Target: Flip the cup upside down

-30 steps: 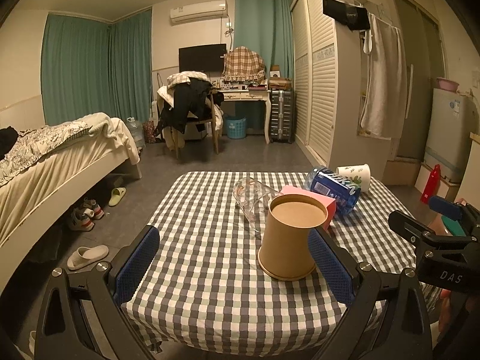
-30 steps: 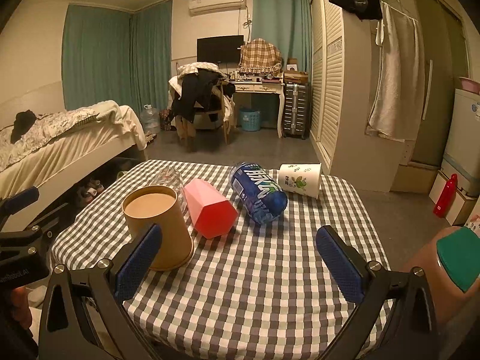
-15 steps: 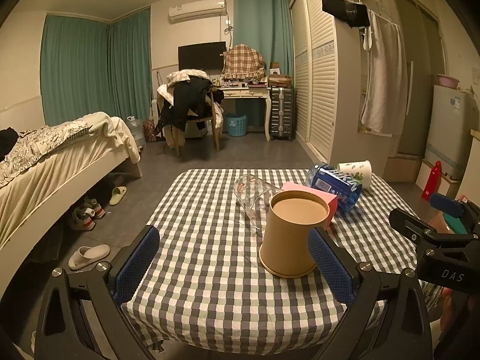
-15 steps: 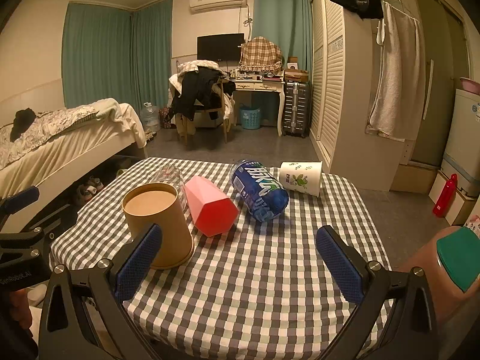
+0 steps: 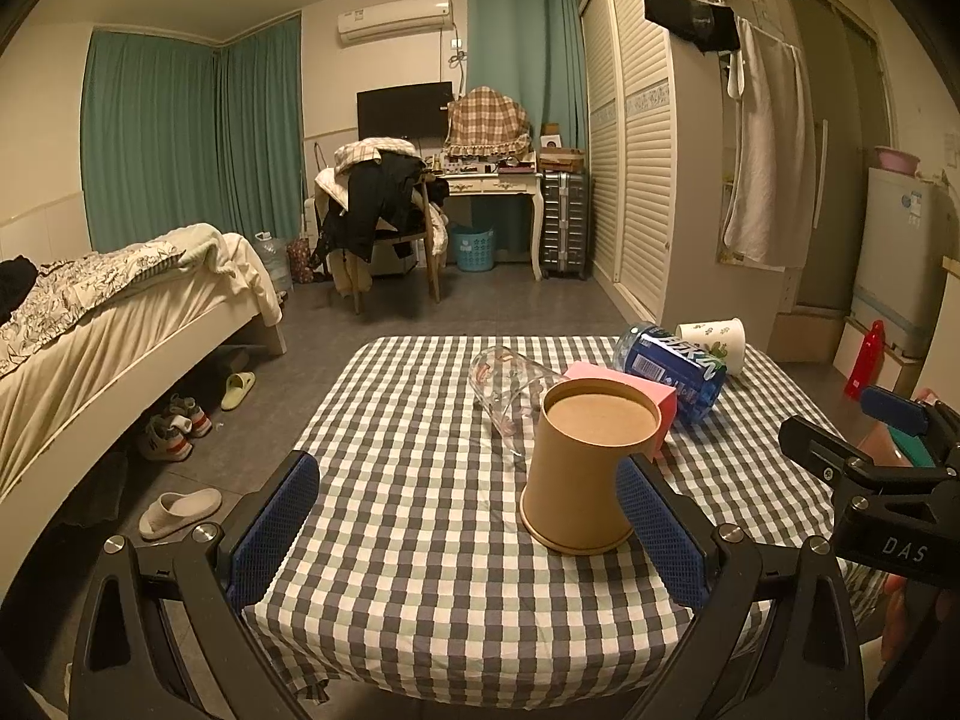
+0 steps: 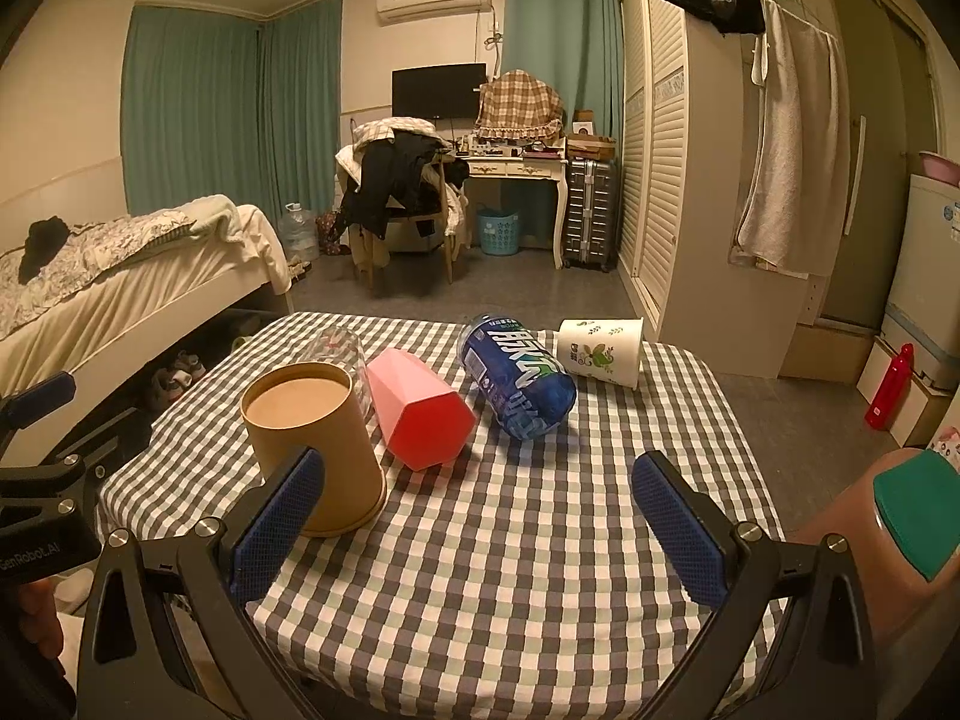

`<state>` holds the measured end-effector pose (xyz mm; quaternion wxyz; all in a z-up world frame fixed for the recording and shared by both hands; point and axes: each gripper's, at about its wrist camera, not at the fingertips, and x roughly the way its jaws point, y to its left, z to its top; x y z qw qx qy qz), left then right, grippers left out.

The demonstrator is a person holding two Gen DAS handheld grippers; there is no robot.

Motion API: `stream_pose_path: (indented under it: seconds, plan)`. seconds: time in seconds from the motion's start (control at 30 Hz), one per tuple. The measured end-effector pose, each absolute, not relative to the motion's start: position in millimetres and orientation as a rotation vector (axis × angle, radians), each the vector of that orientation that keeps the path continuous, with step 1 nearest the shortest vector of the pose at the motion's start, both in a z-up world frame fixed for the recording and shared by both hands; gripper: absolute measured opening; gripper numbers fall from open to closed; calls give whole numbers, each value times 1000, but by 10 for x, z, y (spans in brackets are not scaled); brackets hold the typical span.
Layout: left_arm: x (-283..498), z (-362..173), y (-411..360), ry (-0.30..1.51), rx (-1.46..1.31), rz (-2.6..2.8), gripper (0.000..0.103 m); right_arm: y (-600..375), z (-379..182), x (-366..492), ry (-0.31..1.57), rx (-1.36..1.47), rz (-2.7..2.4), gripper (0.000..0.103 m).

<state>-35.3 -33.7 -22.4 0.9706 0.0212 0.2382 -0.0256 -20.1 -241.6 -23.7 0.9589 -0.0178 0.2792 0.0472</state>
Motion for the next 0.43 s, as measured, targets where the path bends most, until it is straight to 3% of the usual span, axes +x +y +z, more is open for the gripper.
stream_pose_path:
  seconds: [0.43]
  plan:
    - [-397,-238,-280,473,54,-59,102,-2410,-284,-202,573,-36,97,103]
